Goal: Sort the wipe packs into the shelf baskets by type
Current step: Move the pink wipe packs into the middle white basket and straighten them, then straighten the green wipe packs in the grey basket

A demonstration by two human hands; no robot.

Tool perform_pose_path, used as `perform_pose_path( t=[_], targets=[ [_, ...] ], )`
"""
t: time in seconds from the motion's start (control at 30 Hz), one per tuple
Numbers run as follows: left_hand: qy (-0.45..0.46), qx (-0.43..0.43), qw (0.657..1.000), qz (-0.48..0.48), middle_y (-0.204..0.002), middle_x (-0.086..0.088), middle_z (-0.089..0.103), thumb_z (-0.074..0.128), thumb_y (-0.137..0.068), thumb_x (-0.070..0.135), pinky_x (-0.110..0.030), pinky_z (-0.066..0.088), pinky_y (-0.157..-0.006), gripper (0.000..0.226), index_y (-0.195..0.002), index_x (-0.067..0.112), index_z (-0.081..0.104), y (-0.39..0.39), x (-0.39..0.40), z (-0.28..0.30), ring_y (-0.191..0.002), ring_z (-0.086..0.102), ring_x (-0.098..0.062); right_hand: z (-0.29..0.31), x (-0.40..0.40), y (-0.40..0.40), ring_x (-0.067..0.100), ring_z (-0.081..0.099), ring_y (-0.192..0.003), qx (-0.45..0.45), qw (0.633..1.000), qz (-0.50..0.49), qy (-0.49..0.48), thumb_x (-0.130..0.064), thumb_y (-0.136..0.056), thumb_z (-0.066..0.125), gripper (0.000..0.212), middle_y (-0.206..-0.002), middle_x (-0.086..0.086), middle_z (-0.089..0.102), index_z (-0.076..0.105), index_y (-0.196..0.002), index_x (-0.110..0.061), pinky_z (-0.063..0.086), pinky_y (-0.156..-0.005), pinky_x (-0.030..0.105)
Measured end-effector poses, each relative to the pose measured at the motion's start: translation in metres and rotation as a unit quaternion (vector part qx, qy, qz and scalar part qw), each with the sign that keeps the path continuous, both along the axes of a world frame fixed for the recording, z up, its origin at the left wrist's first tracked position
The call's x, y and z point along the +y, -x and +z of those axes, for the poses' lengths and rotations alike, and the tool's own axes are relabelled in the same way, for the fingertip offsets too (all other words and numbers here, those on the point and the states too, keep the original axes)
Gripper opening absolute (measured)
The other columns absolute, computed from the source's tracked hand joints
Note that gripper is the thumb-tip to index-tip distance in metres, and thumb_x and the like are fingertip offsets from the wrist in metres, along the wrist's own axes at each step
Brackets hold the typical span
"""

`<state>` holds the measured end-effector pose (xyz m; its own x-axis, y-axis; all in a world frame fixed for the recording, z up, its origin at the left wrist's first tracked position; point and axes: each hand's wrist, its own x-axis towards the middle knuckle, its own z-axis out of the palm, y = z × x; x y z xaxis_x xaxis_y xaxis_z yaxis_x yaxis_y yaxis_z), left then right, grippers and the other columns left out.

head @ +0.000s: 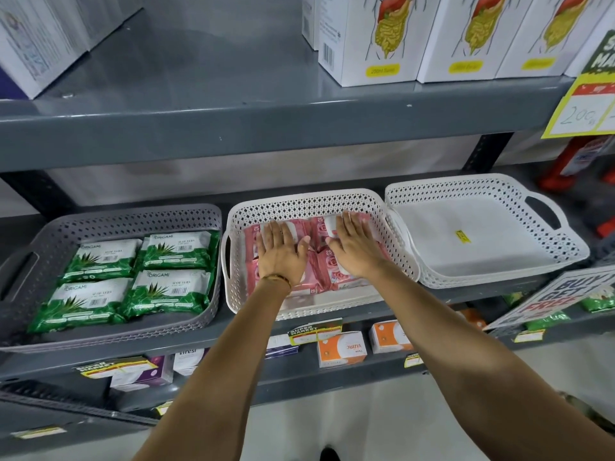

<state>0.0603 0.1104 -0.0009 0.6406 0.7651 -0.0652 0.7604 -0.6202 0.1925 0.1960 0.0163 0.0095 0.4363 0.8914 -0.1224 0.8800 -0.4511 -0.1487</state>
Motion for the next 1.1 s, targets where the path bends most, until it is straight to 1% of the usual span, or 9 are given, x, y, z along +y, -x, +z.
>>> perform_pose_path(
  t=[0.13,0.3,0.57,0.67,0.73,0.8,0.87,1.0,1.1],
  targets=[
    [-0.014,0.027,0.999,-0.014,-0.154,-0.015,-0.01,0.001,-0.094,0.046,-0.04,-0.011,-0.112,0.065,-0.144,0.006,-0.008,-0.007,0.007,-0.01,-0.141,-0.012,-0.026,-0.01,0.002,-0.005,0.027,-0.013,-0.147,0.006,1.0,0.008,0.028,-0.042,-0.101,0.012,0.064,-0.159,0.017,-0.013,-0.01,-0.148,-0.004,-0.013,-0.115,0.037],
    [-0.006,0.031,0.999,-0.019,-0.154,-0.017,-0.008,-0.001,-0.093,0.045,-0.041,-0.002,-0.116,0.066,-0.144,0.003,-0.006,-0.009,0.009,-0.02,-0.141,-0.009,-0.026,-0.021,0.003,-0.006,0.027,-0.014,-0.147,0.003,0.999,0.007,0.031,-0.042,-0.1,0.01,0.064,-0.159,0.016,-0.015,-0.011,-0.148,-0.005,-0.009,-0.119,0.04],
    [-0.003,0.045,0.999,-0.019,-0.153,-0.018,-0.012,-0.002,-0.094,0.044,-0.039,-0.005,-0.115,0.066,-0.143,0.001,-0.009,-0.009,0.005,-0.014,-0.141,-0.011,-0.027,-0.02,0.004,-0.006,0.026,-0.016,-0.147,0.012,0.999,0.007,0.032,-0.04,-0.1,0.011,0.063,-0.159,0.015,-0.016,-0.012,-0.148,-0.006,-0.009,-0.12,0.041],
    [0.019,0.053,0.998,-0.021,-0.153,-0.018,-0.013,-0.002,-0.094,0.043,-0.04,-0.004,-0.115,0.065,-0.142,0.001,-0.011,-0.007,0.008,-0.008,-0.141,-0.011,-0.027,-0.012,0.004,-0.004,0.027,-0.015,-0.147,0.006,0.999,0.005,0.046,-0.044,-0.1,0.009,0.065,-0.159,0.015,-0.015,-0.011,-0.148,-0.007,-0.011,-0.118,0.041],
    [0.055,0.024,0.998,-0.027,-0.153,-0.019,-0.013,0.001,-0.095,0.042,-0.04,-0.004,-0.115,0.063,-0.143,0.002,-0.01,-0.002,0.01,-0.003,-0.141,-0.012,-0.027,-0.004,0.008,0.002,0.028,-0.013,-0.147,0.004,0.999,-0.012,0.039,-0.048,-0.099,0.008,0.066,-0.159,0.016,-0.012,-0.008,-0.149,-0.008,-0.01,-0.119,0.043],
    [0.095,-0.038,0.994,-0.034,-0.153,-0.019,-0.011,0.006,-0.097,0.038,-0.038,-0.004,-0.116,0.06,-0.143,0.001,-0.007,0.005,0.01,0.006,-0.141,-0.01,-0.026,0.006,0.018,0.016,0.028,-0.008,-0.149,0.013,0.999,-0.037,-0.01,-0.049,-0.099,0.01,0.066,-0.16,0.016,-0.006,-0.001,-0.15,-0.01,-0.007,-0.121,0.044],
    [0.107,-0.1,0.989,-0.028,-0.154,-0.018,-0.007,0.011,-0.098,0.034,-0.036,-0.005,-0.115,0.058,-0.144,0.001,-0.003,0.017,0.017,0.017,-0.142,-0.008,-0.024,0.019,0.035,0.039,0.027,-0.001,-0.149,0.037,0.995,-0.054,-0.073,-0.046,-0.1,0.014,0.063,-0.161,0.015,0.001,0.006,-0.151,-0.009,-0.001,-0.123,0.043],
    [0.055,-0.185,0.981,0.005,-0.154,-0.017,-0.002,0.015,-0.1,0.032,-0.031,-0.005,-0.113,0.055,-0.144,0.002,0.004,0.076,0.057,0.041,-0.142,-0.003,-0.024,0.042,0.081,0.102,0.027,0.008,-0.149,0.097,0.981,-0.053,-0.161,-0.037,-0.102,0.023,0.058,-0.16,0.016,0.01,0.018,-0.149,-0.005,0.006,-0.122,0.038],
    [0.018,-0.189,0.982,0.01,-0.154,-0.02,0.003,0.021,-0.1,0.029,-0.033,-0.001,-0.113,0.054,-0.144,0.0,0.009,0.142,0.098,0.049,-0.142,0.001,-0.027,0.046,0.114,0.158,0.032,0.02,-0.146,0.092,0.973,-0.021,-0.209,-0.026,-0.102,0.033,0.052,-0.155,0.024,0.023,0.03,-0.144,0.003,0.014,-0.12,0.038]
  ],
)
